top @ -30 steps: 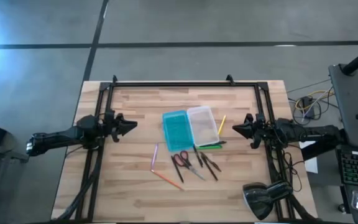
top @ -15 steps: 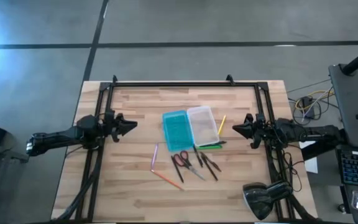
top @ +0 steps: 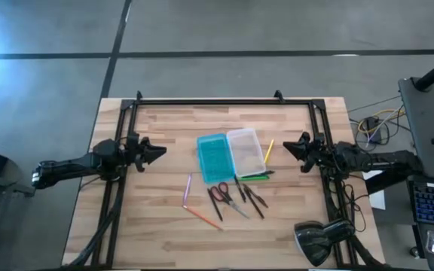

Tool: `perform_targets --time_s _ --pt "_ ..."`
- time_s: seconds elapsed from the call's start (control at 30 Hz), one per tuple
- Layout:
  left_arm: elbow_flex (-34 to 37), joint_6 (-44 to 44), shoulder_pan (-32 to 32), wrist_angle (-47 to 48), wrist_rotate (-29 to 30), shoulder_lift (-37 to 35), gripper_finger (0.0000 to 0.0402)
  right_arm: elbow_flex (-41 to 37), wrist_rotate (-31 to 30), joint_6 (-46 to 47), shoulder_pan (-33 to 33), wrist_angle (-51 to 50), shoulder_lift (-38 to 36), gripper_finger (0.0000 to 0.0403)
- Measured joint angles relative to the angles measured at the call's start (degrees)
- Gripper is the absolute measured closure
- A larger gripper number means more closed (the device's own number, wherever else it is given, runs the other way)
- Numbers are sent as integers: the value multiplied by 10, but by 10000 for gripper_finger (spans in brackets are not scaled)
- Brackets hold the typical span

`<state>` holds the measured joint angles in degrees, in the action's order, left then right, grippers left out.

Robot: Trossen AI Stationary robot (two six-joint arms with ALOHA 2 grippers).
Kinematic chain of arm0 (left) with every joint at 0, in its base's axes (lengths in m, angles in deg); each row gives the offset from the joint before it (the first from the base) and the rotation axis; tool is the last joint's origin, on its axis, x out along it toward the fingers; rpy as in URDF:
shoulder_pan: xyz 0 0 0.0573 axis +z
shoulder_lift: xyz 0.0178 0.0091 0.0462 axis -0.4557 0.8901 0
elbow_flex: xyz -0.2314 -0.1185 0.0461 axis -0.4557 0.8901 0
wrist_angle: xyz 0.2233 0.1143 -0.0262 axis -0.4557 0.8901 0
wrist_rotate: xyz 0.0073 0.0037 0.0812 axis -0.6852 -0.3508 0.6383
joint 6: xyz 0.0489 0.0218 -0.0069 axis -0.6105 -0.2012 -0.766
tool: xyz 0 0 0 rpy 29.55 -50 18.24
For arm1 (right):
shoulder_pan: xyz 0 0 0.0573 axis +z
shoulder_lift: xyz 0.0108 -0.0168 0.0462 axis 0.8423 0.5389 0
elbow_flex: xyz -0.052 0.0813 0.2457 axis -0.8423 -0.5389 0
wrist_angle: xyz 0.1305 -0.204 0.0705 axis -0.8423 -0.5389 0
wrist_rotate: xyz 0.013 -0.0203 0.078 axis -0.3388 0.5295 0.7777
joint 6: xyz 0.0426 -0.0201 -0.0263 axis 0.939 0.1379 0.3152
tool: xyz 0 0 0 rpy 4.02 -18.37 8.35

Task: Pick & place school supplies into a supply box
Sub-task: Put the black scissor into the blue supply box

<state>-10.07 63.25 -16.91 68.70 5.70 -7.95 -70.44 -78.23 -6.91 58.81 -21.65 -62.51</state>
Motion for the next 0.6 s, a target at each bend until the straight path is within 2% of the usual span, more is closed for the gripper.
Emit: perform_targets --time_s 0.17,0.27,0.37,0.5,0.6 --pt "0 0 0 0 0 0 331 8 23 87 -12 65 102 394" --pt "0 0 0 1 0 0 331 52 49 81 -22 36 183 394" --pt "0 -12 0 1 0 0 331 124 83 104 -22 -34 275 394" --pt "0 -178 1 0 11 0 331 198 163 119 -21 -63 390 394" --pt "0 -249 1 0 16 0 331 235 215 117 -16 -66 469 394"
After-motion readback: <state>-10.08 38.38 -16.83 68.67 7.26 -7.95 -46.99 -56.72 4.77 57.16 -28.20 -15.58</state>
